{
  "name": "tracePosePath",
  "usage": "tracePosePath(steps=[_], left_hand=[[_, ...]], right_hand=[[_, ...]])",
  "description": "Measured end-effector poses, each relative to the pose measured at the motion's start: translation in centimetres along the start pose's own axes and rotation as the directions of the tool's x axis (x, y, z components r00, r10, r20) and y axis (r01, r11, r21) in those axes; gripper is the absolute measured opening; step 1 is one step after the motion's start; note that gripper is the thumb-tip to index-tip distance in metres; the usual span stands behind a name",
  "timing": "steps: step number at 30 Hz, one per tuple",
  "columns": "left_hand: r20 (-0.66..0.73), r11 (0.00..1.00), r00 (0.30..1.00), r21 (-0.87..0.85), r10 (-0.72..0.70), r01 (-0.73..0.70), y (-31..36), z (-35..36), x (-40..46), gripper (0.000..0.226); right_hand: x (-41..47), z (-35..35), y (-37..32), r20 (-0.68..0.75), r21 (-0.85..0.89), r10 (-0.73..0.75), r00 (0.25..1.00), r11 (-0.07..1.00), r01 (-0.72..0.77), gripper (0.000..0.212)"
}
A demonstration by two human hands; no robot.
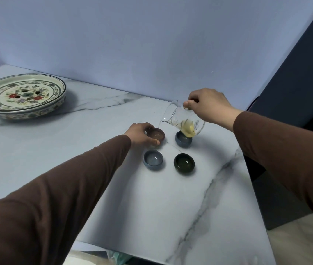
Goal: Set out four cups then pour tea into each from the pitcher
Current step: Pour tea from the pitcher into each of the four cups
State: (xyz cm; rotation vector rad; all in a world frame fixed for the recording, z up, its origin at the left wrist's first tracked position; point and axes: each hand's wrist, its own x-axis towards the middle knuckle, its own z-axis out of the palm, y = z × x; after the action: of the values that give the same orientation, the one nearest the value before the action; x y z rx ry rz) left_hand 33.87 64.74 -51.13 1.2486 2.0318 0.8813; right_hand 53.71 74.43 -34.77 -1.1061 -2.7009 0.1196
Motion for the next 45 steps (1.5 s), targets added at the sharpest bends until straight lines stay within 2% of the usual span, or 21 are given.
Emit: tracePosePath(steps=[2, 4, 7, 10, 19, 23, 31, 45], left_hand=[[0.019, 1.0, 1.0, -0.021, -0.021, 0.022, 0.3, -0.2, -0.5, 0.105], [0.004, 0.996, 1.0, -0.084, -0.011, 0.012, 0.7, -0.6, -1.2, 0.104], [-0.14, 0.985, 0.988, -0.149, 0.064, -0.084, 1.0, -1.3, -3.7, 0.081], [-0.22, 0.983, 0.967, -0.103, 0.125, -0.151, 0.8, -1.3, -7.3, 0.061], [-0.205, 0.988, 0.967, 0.059, 0.15, -0.141, -0.9, 2.6, -13.0, 0.074], [-0.228, 0.992, 0.965, 0.042, 0.128, -0.121, -0.9, 3.4, -13.2, 0.075], [-0.264, 0.991, 0.959, -0.061, 0.1, -0.12, -1.2, 3.7, -13.1, 0.06], [-0.273, 0.992, 0.955, -0.028, 0.113, -0.125, -1.4, 3.7, -12.5, 0.056]], right_hand=[[-0.7, 0.0, 0.5, 0.007, 0.07, 0.057, 0.998, 0.996, -0.057, 0.024], [-1.5, -0.1, 0.8, 0.009, 0.124, 0.087, 0.996, 0.988, -0.087, 0.025], [-2.8, -0.4, 0.8, -0.003, 0.179, 0.096, 0.995, 0.979, -0.094, 0.026], [-4.2, -0.6, 0.6, -0.019, 0.19, 0.063, 0.998, 0.98, -0.058, 0.025], [-7.3, 0.1, -1.0, 0.02, 0.075, -0.069, 0.997, 0.995, 0.067, 0.023], [-8.0, 0.7, -1.8, 0.03, 0.037, -0.125, 0.992, 0.992, 0.124, 0.024], [-8.3, 0.8, -3.4, 0.041, -0.074, -0.213, 0.976, 0.974, 0.215, 0.024], [-7.8, -0.6, -5.8, 0.091, -0.27, -0.326, 0.941, 0.901, 0.339, 0.027]])
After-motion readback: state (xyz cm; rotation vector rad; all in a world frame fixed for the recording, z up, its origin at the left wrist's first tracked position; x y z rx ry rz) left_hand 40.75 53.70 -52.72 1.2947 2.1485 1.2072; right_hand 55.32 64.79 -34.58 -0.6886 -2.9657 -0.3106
